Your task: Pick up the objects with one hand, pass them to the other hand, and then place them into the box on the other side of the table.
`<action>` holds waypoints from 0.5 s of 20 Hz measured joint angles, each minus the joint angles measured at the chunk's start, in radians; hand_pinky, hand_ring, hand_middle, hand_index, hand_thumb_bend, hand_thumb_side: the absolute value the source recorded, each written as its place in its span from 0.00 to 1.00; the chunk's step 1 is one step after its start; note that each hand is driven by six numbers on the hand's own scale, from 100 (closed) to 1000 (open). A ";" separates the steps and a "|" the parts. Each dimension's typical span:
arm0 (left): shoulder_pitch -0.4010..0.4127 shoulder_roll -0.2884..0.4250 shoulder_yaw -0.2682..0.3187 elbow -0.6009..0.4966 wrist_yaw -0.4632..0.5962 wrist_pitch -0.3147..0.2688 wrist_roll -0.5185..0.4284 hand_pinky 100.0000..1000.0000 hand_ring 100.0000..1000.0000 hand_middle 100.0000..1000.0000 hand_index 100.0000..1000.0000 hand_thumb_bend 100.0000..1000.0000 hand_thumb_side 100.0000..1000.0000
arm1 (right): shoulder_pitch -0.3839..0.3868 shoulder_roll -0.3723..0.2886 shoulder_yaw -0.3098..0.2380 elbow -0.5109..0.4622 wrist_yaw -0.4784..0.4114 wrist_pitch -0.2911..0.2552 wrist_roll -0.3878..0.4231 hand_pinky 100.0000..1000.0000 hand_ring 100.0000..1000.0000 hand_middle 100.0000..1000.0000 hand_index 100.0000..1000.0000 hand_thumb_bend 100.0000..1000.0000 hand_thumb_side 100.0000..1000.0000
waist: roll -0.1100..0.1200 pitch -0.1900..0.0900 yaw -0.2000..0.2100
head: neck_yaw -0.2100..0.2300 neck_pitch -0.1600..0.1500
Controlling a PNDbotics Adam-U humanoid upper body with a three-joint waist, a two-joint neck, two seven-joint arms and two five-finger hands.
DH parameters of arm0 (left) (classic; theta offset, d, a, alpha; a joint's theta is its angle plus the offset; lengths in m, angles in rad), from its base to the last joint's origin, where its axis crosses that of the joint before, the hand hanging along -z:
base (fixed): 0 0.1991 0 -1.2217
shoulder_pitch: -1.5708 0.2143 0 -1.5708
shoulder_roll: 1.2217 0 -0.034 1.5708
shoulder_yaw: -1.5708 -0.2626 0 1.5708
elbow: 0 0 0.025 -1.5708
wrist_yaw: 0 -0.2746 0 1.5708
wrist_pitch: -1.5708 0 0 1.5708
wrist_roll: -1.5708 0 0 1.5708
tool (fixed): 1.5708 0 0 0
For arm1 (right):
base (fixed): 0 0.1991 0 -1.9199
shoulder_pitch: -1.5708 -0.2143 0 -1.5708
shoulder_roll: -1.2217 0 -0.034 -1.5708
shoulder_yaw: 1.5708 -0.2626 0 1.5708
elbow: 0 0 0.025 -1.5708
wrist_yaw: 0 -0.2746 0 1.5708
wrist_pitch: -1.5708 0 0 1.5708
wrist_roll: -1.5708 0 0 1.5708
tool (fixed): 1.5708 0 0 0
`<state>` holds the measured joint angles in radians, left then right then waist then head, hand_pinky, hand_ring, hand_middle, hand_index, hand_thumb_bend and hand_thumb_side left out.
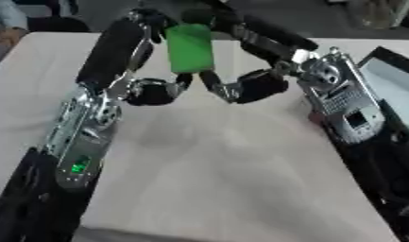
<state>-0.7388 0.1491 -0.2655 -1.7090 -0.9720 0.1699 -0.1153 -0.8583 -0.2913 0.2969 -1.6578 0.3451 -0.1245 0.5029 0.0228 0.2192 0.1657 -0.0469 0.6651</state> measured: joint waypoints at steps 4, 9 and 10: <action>0.000 0.000 0.000 0.000 0.006 0.001 -0.014 0.60 0.53 0.50 0.53 0.30 0.00 | 0.006 0.004 -0.006 0.000 -0.008 0.010 -0.015 1.00 1.00 1.00 1.00 0.00 0.00 | 0.000 0.000 -0.002 | 0.000 0.000; 0.002 0.000 0.000 0.000 0.011 0.001 -0.024 0.60 0.52 0.47 0.53 0.33 0.00 | 0.007 0.004 -0.006 -0.001 -0.018 0.018 -0.020 1.00 1.00 1.00 1.00 0.00 0.00 | 0.000 0.000 -0.006 | 0.000 0.000; 0.003 0.000 0.000 0.000 0.012 -0.001 -0.026 0.61 0.52 0.47 0.53 0.33 0.00 | 0.009 0.004 -0.006 -0.001 -0.020 0.020 -0.018 1.00 1.00 1.00 1.00 0.00 0.00 | 0.000 0.000 -0.006 | 0.000 0.000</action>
<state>-0.7357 0.1492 -0.2653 -1.7086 -0.9604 0.1691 -0.1414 -0.8493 -0.2871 0.2905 -1.6593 0.3251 -0.1047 0.4852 0.0228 0.2192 0.1599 -0.0464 0.6650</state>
